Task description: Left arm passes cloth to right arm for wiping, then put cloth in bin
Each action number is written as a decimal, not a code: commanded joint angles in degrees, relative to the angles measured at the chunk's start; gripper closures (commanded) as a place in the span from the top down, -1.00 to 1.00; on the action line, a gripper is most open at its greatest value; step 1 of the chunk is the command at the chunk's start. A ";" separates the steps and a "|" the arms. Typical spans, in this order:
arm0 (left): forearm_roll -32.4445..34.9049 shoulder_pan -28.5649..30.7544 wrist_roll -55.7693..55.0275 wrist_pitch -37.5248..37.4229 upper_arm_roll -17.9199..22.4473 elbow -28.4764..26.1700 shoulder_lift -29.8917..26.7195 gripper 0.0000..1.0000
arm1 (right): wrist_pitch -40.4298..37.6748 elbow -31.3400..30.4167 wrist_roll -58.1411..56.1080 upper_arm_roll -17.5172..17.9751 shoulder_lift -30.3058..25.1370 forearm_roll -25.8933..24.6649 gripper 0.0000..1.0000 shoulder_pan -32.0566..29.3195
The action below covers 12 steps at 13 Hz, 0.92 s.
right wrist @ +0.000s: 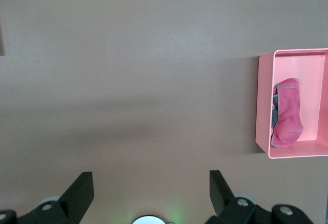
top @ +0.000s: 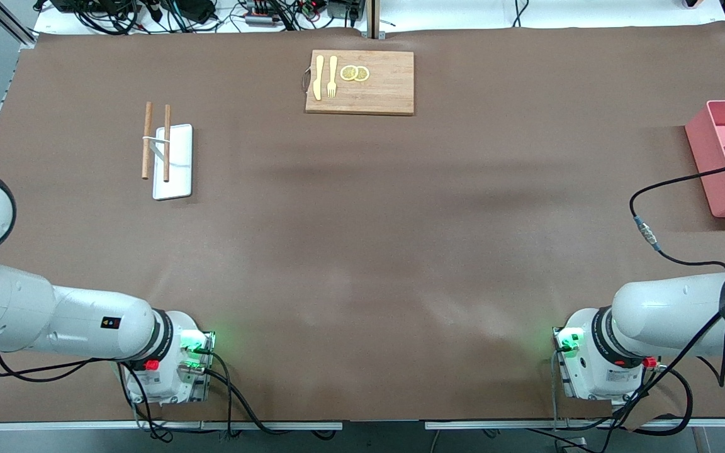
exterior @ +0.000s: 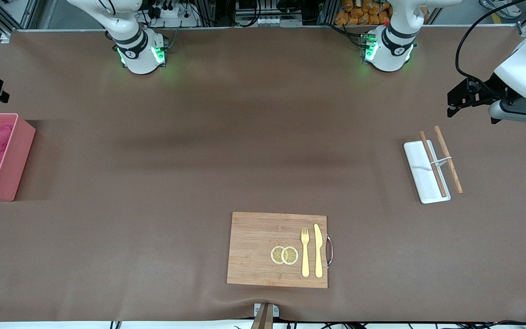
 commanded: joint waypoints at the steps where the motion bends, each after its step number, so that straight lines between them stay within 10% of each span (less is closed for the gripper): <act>1: 0.31 0.07 -0.92 -0.14 -0.16 -0.23 -0.44 1.00 | 1.61 -1.59 1.02 -2.47 -1.37 1.58 1.00 1.90; 12: 0.23 0.86 -1.36 0.57 -0.08 -0.67 -0.27 1.00 | 3.11 -4.66 0.75 -2.21 -1.29 1.67 1.00 2.08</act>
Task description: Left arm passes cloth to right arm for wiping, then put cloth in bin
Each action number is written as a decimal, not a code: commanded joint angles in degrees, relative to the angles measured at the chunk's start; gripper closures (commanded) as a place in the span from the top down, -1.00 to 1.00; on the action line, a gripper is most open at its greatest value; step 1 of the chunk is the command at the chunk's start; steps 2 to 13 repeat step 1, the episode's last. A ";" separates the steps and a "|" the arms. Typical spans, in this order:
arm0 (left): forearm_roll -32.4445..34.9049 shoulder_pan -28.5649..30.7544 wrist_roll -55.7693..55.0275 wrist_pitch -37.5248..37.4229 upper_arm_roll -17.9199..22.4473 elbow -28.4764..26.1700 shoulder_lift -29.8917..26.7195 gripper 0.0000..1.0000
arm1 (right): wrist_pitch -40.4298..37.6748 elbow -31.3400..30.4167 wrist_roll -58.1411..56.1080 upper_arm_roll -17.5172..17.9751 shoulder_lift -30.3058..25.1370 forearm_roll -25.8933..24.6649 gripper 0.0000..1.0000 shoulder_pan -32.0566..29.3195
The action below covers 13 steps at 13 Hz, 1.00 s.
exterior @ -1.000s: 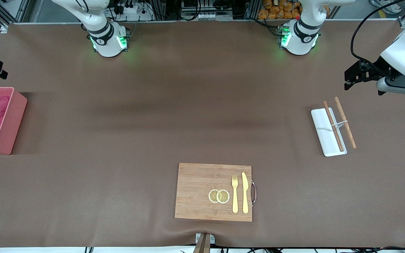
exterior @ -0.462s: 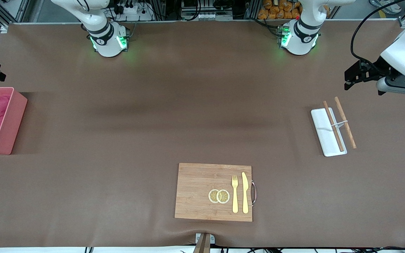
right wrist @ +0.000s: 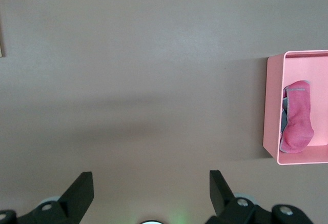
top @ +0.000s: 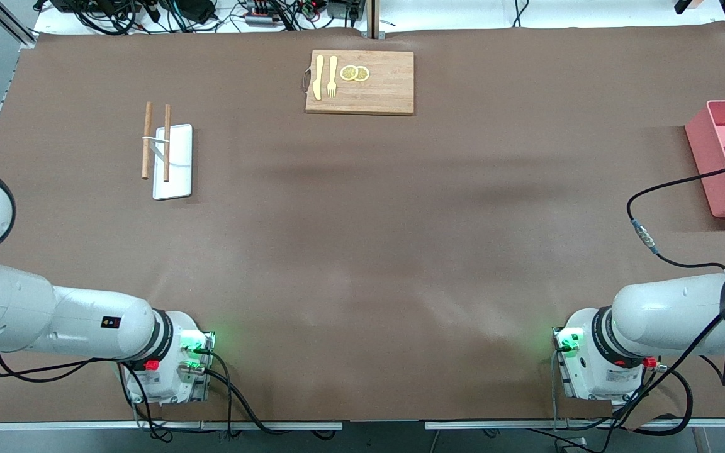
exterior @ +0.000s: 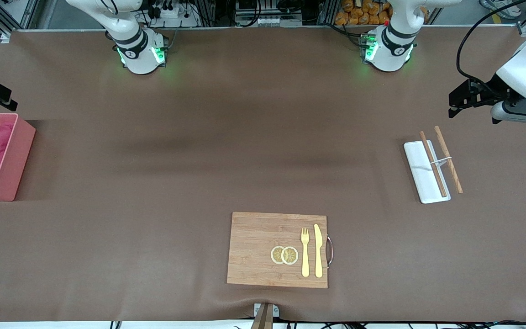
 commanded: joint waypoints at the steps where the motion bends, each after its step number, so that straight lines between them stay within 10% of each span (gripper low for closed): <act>1: 0.23 0.39 -1.04 0.61 -0.26 -0.36 -0.27 1.00 | 0.32 -1.41 0.58 -0.57 -1.29 0.66 1.00 0.01; 13: 0.23 0.39 -1.04 0.61 -0.26 -0.36 -0.27 1.00 | 0.32 -1.41 0.58 -0.57 -1.29 0.66 1.00 0.01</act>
